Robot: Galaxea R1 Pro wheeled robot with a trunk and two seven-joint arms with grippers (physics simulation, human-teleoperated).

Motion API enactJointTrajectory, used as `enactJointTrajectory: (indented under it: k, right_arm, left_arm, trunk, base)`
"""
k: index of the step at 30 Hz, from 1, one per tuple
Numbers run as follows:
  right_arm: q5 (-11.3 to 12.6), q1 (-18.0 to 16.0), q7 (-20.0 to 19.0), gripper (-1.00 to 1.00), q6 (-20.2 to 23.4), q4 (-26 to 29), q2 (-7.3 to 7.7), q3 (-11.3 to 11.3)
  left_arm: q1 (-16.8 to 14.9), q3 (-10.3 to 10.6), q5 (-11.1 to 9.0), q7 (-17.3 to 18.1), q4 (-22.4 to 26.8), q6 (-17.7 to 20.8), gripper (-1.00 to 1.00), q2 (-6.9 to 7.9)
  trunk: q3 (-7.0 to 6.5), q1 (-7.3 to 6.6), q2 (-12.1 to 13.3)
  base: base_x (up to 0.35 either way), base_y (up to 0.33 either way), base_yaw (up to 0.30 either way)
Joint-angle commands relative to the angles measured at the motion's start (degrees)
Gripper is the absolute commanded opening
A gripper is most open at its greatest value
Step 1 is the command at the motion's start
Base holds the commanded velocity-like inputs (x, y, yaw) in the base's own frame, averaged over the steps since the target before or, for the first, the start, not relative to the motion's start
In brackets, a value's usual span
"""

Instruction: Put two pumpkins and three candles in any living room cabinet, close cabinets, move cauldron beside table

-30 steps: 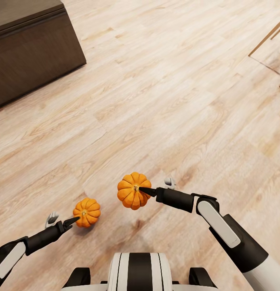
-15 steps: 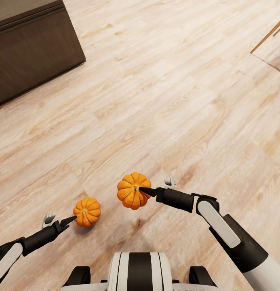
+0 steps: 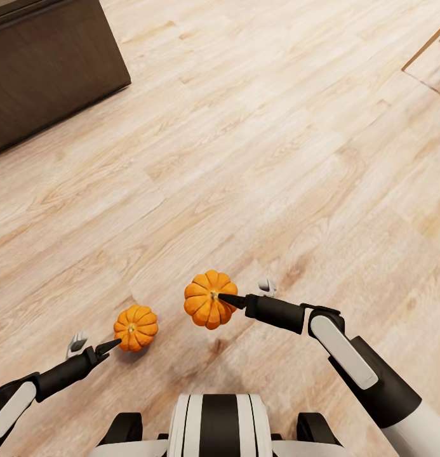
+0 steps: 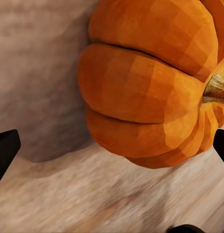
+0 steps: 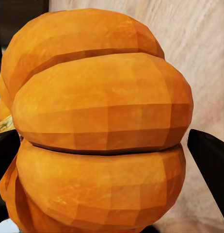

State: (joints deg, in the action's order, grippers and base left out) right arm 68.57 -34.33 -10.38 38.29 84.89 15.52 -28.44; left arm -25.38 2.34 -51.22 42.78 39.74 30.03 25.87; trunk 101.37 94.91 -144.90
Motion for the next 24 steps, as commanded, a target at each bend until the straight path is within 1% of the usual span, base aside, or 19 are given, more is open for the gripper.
enactJointTrajectory:
  k: [1,8,14,18,24]
  right_arm:
    - [0.16,-0.04,-0.16,-1.0,0.12,-0.01,0.03,-0.04]
    - [0.16,-0.04,-0.16,-1.0,0.12,-0.08,0.03,-0.04]
    - [0.16,-0.04,-0.16,-1.0,0.12,-0.08,0.03,-0.04]
    - [0.16,-0.03,-0.16,-1.0,0.12,-0.11,0.03,-0.04]
    - [0.16,-0.04,-0.16,-1.0,0.12,-0.09,0.03,-0.04]
  left_arm:
    - [-0.02,0.21,-0.58,-0.05,-0.02,0.38,1.0,0.03]
    - [-0.02,0.21,-0.5,-0.06,-0.02,0.37,1.0,-0.01]
    - [-0.02,0.21,-0.46,-0.06,-0.02,0.38,1.0,0.07]
    - [-0.02,0.17,-0.46,-0.08,-0.02,0.38,1.0,0.14]
    - [-0.02,0.14,-0.53,-0.08,-0.02,0.38,1.0,0.22]
  trunk:
    - [0.03,-0.01,-0.01]
    - [0.03,-0.01,-0.01]
    - [0.03,-0.01,-0.01]
    - [0.03,-0.01,-0.01]
    - [0.03,-0.01,-0.01]
  base:
    - [0.0,0.0,0.0]
    - [0.0,0.0,0.0]
    - [0.0,-0.131,0.0]
    - [0.0,-0.032,0.0]
    - [0.148,-0.013,0.0]
